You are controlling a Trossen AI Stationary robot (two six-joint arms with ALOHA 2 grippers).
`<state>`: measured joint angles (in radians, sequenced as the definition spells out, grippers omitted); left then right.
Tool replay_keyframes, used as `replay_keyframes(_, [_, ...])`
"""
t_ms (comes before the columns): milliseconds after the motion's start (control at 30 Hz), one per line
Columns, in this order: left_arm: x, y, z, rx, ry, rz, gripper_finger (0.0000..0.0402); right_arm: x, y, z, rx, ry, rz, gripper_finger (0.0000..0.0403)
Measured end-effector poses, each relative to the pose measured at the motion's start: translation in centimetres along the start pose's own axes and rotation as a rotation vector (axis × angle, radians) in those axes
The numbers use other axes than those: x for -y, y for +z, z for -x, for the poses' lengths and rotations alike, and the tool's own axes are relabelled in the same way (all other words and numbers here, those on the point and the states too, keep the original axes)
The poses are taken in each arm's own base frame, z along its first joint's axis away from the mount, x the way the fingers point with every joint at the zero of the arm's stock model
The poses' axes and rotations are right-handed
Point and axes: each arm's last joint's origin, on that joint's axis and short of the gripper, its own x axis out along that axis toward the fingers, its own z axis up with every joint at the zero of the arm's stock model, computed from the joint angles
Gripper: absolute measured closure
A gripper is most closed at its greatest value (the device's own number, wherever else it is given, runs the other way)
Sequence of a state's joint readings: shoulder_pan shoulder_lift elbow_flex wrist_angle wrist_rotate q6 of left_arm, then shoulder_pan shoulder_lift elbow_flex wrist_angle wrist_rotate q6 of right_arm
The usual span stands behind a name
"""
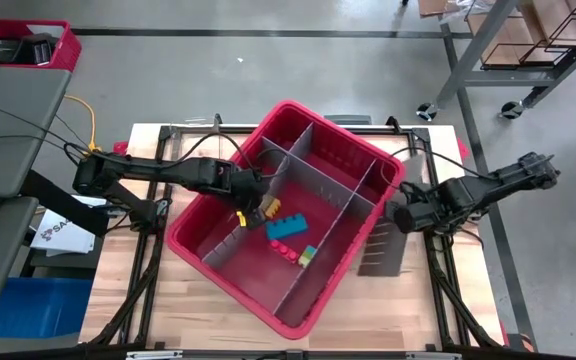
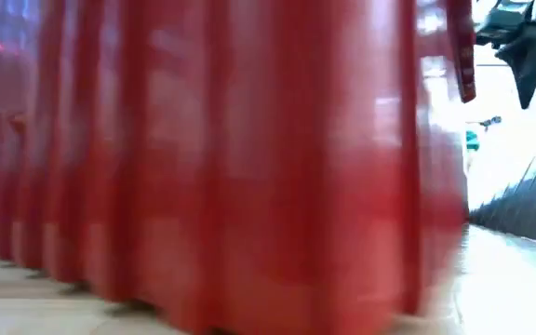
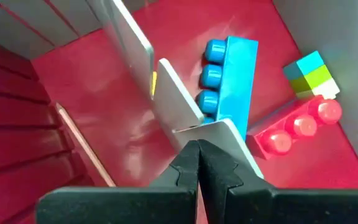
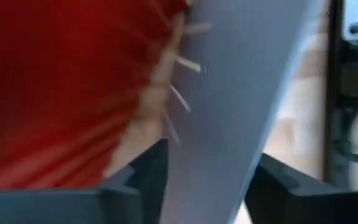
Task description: Sort Items/Unsort Items
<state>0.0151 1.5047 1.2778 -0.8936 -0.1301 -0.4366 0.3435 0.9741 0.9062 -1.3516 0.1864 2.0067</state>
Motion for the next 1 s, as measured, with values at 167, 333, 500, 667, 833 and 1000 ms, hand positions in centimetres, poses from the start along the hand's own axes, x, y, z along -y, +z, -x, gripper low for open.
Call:
replay_keyframes(167, [0.1,0.5,0.0,0.04,-0.02,0.019,0.0401,0.9,0.1,0.7,-0.088,-0.131,0.115,0.0186])
replay_keyframes(333, [0.3,1.1,0.0,0.1,-0.056,0.094,0.0401,1.0,0.7,3.0,-0.071,-0.136,0.198,0.0177])
replay_keyframes(500, [0.8,2.2,0.3,0.207,-0.125,0.197,0.0401,0.5,1.2,5.2,-0.043,-0.016,0.268,0.018])
replay_keyframes(667, [1.5,3.7,1.4,0.375,-0.24,0.187,0.0401,-0.3,1.9,8.1,0.061,0.139,0.34,0.018])
replay_keyframes(833, [-0.4,4.7,5.4,0.595,-0.154,0.131,0.0401,-0.5,2.8,11.0,0.203,0.273,0.359,0.0181])
replay_keyframes(1000, [-3.1,3.3,9.5,0.681,0.08,-0.012,0.0401,-0.9,2.9,11.5,0.204,0.288,0.345,0.0181])
